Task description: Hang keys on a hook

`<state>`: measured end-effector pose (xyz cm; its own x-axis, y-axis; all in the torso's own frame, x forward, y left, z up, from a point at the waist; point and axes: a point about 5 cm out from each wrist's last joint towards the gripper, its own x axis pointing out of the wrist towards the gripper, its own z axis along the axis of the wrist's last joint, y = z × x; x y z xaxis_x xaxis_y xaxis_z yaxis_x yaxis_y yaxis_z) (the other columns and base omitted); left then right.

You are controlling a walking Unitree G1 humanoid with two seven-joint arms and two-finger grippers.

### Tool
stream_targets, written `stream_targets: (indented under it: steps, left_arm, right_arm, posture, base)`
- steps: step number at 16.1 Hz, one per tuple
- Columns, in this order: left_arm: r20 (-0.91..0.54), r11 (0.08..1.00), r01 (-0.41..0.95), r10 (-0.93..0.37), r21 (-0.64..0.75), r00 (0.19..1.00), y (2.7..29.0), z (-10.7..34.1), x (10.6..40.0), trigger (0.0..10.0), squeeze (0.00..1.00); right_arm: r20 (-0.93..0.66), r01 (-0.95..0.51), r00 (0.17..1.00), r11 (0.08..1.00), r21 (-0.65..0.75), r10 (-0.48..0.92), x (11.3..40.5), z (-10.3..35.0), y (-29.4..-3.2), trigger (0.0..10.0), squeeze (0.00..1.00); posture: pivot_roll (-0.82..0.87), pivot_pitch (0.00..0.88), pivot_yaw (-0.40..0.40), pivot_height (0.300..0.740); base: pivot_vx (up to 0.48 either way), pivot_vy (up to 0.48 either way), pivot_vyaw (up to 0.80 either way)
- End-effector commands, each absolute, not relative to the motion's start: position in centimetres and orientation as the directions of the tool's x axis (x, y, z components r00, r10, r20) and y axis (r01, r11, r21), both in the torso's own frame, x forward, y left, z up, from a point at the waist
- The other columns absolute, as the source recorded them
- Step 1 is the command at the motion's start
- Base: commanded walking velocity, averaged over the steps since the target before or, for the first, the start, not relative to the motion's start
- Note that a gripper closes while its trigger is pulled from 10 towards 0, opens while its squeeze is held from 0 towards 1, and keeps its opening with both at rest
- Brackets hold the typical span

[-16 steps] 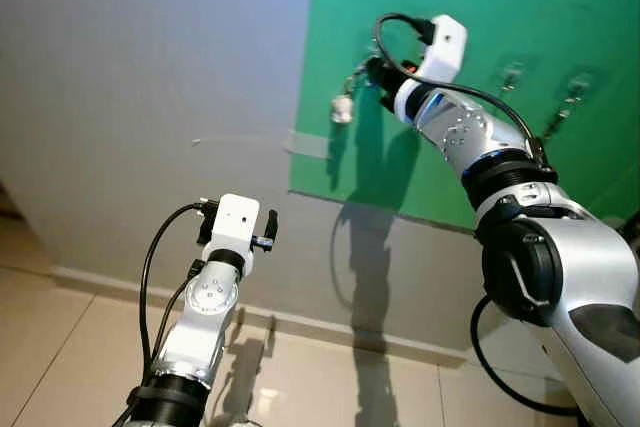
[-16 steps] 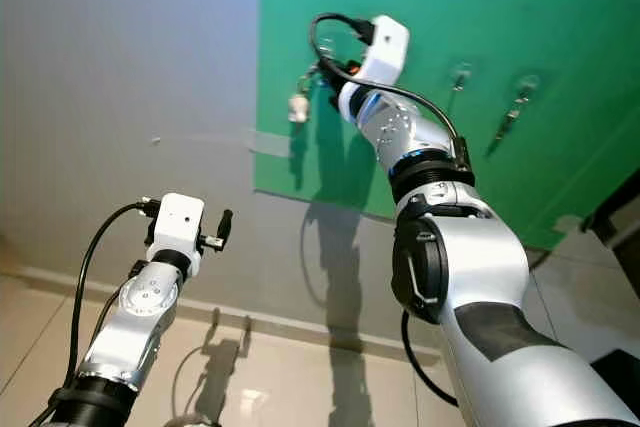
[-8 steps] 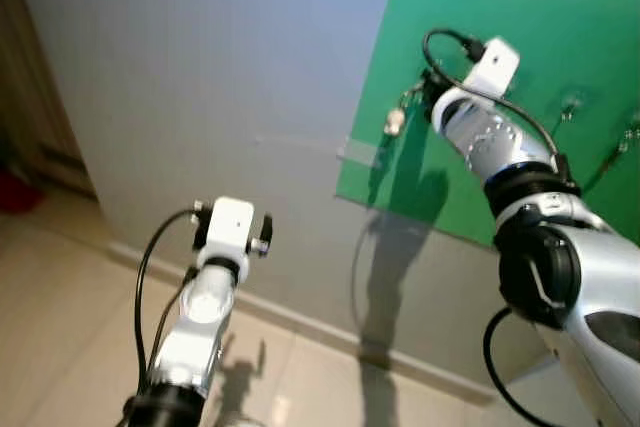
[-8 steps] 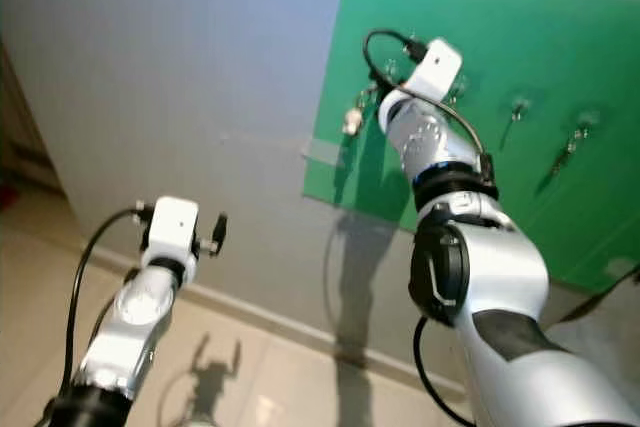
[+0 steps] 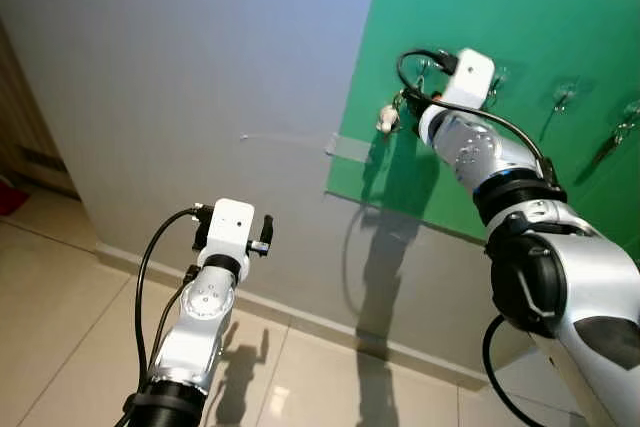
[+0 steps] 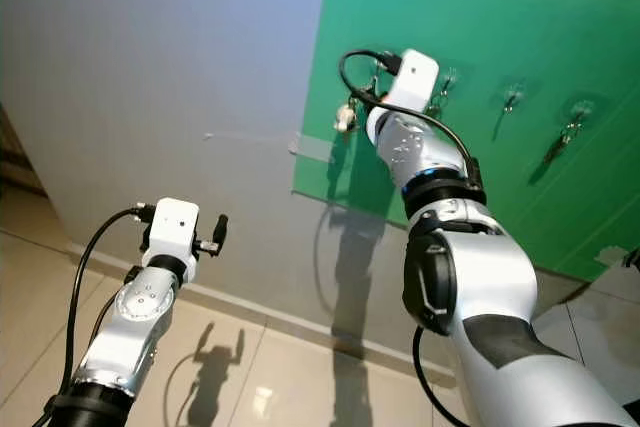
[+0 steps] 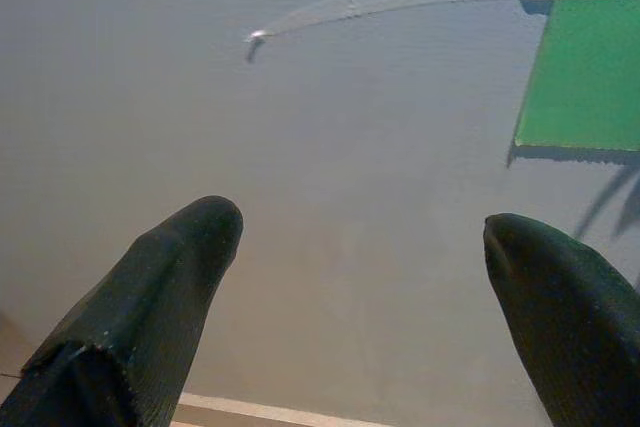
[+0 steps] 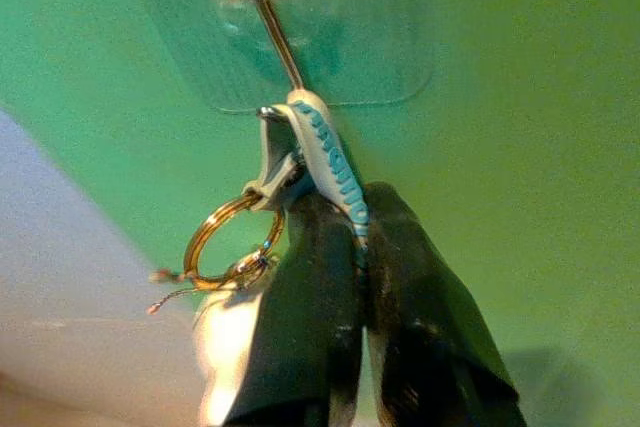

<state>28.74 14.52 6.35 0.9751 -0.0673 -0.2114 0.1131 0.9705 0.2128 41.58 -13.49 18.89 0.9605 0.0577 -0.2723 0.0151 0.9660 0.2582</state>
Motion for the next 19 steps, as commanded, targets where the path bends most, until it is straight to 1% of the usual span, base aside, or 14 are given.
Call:
stream_targets:
  steps: [1,2,3,4,7,9,11,13,15,16,17,19]
  left_arm:
    - [-0.201,0.97,0.129,-0.088,0.206,0.976,13.9,6.6,28.7,10.0,0.0]
    - [-0.204,0.97,0.127,-0.085,0.205,0.975,13.9,6.6,28.6,10.0,0.0]
    - [-0.204,0.97,0.126,-0.083,0.206,0.975,13.9,6.5,28.5,10.0,0.0]
    - [-0.205,0.97,0.125,-0.082,0.207,0.975,13.9,6.5,28.5,10.0,0.0]
    - [-0.203,0.969,0.129,-0.085,0.21,0.975,13.8,6.5,28.4,10.0,0.0]
    - [-0.203,0.969,0.126,-0.083,0.213,0.976,13.7,6.5,28.4,10.0,0.0]
    - [-0.204,0.969,0.127,-0.083,0.212,0.975,13.5,6.5,28.4,10.0,0.0]
    - [-0.198,0.97,0.133,-0.092,0.203,0.976,13.1,6.5,28.5,10.0,0.0]
    - [-0.194,0.97,0.133,-0.093,0.203,0.977,13.1,6.6,28.6,10.0,0.0]
    - [-0.194,0.972,0.133,-0.095,0.195,0.976,13.1,6.6,28.7,10.0,0.0]
    - [-0.194,0.973,0.134,-0.098,0.186,0.976,13.1,6.6,28.8,10.0,0.0]
    - [-0.186,0.98,0.127,-0.099,0.15,0.978,13.5,7.0,29.4,10.0,0.0]
  right_arm:
    - [-0.403,0.037,0.915,0.994,0.099,0.006,40.2,14.4,-14.5,10.0,0.0]
    - [-0.338,-0.013,0.941,0.999,0.034,0.024,40.5,15.2,-14.2,10.0,1.0]
    - [-0.318,-0.056,0.948,0.997,-0.051,0.037,40.6,15.4,-14.1,10.0,1.0]
    - [-0.305,-0.035,0.952,0.996,-0.086,0.007,40.6,15.5,-14.4,10.0,1.0]
    - [-0.265,-0.074,0.964,0.986,-0.15,0.032,40.6,15.6,-14.2,10.0,1.0]
    - [-0.164,-0.065,0.986,0.958,-0.28,0.019,40.8,16.8,-14.4,10.0,1.0]
    - [-0.013,-0.037,0.999,0.884,-0.465,0.035,41.2,18.9,-14.4,10.0,1.0]
    - [0.106,0.01,0.992,0.791,-0.612,0.069,41.1,20.0,-14.1,10.0,1.0]
    - [0.134,0.022,0.988,0.773,-0.634,0.082,41.0,20.0,-14.1,10.0,1.0]
    - [0.173,0.048,0.981,0.746,-0.664,0.092,40.7,19.9,-14.1,10.0,1.0]
    - [0.193,0.064,0.977,0.739,-0.671,0.09,40.5,19.7,-14.3,10.0,1.0]
    - [0.128,0.07,0.992,0.85,-0.522,-0.004,39.1,16.5,-15.9,10.0,1.0]
  posture:
    - [0.12,0.0,-0.117,0.74]
    - [0.12,0.0,-0.118,0.74]
    - [0.12,0.0,-0.12,0.74]
    - [0.12,0.0,-0.12,0.74]
    - [0.12,0.0,-0.122,0.74]
    - [0.12,0.0,-0.126,0.74]
    - [0.11,0.0,-0.128,0.74]
    - [0.1,0.0,-0.13,0.74]
    - [0.1,0.0,-0.13,0.74]
    - [0.09,0.0,-0.129,0.74]
    - [0.09,0.0,-0.128,0.74]
    - [0.07,0.0,-0.105,0.74]
  base:
    - [0.0,0.0,0.0]
    - [0.0,0.0,0.0]
    - [0.0,0.0,0.0]
    - [0.0,0.0,0.0]
    - [0.0,0.0,0.0]
    - [0.0,0.0,0.0]
    - [0.0,0.0,0.0]
    - [0.0,0.0,0.0]
    - [0.0,0.0,0.0]
    - [0.0,0.0,0.0]
    - [0.0,0.0,0.0]
    - [0.0,0.0,0.0]
